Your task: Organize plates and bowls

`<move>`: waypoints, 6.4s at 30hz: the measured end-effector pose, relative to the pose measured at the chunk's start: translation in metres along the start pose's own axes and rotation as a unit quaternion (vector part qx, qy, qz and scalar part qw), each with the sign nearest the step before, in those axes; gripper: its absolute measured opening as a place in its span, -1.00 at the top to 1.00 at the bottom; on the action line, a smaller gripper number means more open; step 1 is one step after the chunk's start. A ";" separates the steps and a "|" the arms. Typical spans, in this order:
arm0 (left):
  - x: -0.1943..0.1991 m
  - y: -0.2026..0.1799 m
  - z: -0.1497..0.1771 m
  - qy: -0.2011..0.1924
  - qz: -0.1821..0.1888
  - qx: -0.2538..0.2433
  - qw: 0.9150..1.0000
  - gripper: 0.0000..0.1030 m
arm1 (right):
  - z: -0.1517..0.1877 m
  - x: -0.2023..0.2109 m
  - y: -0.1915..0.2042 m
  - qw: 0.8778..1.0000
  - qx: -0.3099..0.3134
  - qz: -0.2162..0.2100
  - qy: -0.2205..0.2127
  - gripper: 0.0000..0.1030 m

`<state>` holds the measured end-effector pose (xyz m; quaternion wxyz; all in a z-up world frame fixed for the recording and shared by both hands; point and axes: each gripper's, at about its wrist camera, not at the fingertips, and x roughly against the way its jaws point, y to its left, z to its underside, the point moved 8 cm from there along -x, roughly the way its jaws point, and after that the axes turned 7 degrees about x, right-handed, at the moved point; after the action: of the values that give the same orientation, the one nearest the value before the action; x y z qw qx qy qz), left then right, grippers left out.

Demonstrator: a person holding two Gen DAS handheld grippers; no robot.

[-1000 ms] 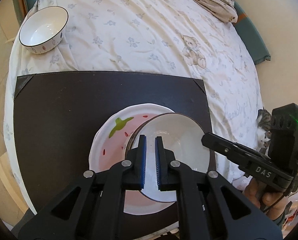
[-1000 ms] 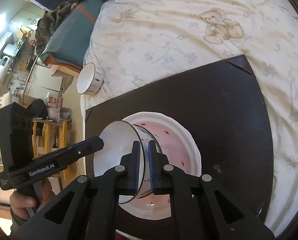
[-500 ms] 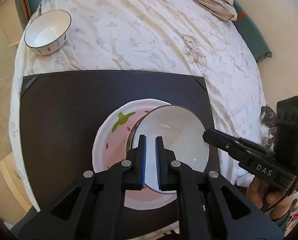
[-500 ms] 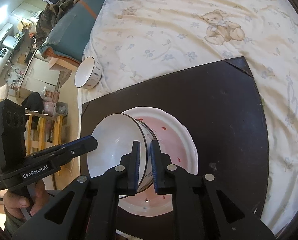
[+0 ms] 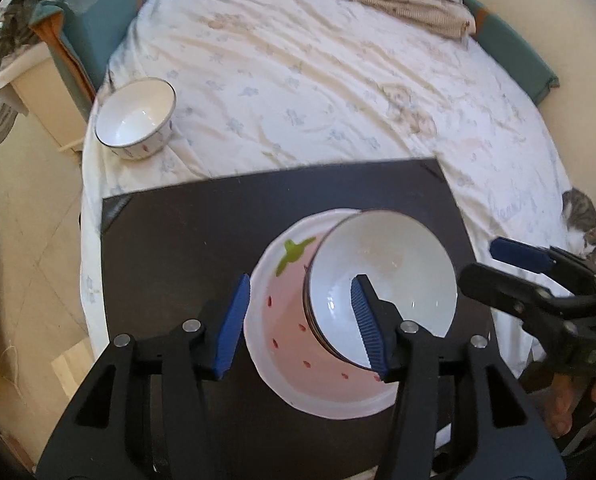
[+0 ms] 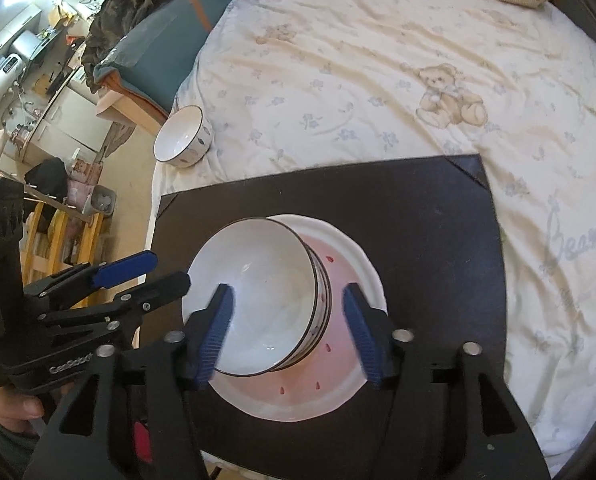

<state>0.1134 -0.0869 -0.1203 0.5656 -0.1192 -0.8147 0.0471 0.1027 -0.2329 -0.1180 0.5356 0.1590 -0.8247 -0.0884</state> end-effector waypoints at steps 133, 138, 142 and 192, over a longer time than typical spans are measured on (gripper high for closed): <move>0.009 -0.023 0.012 0.039 0.020 -0.024 0.999 0.76 | 0.034 0.013 0.024 0.997 -0.060 -0.036 0.021 0.61; -0.007 -0.019 0.016 0.061 0.011 -0.020 0.998 0.76 | 0.034 0.006 0.019 0.995 -0.082 -0.048 0.027 0.59; -0.010 -0.017 0.016 0.065 0.009 -0.014 0.998 0.74 | 0.037 -0.001 0.019 0.994 -0.087 -0.050 0.042 0.57; 0.098 0.006 0.085 -0.149 -0.026 0.006 0.988 -0.96 | 0.082 0.100 0.024 0.984 -0.013 0.089 -0.154 -1.00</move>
<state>0.0025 -0.0518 -0.0627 0.4397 -0.0862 -0.8923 0.0544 -0.0134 -0.2481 -0.0590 0.4097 0.0623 -0.9070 -0.0750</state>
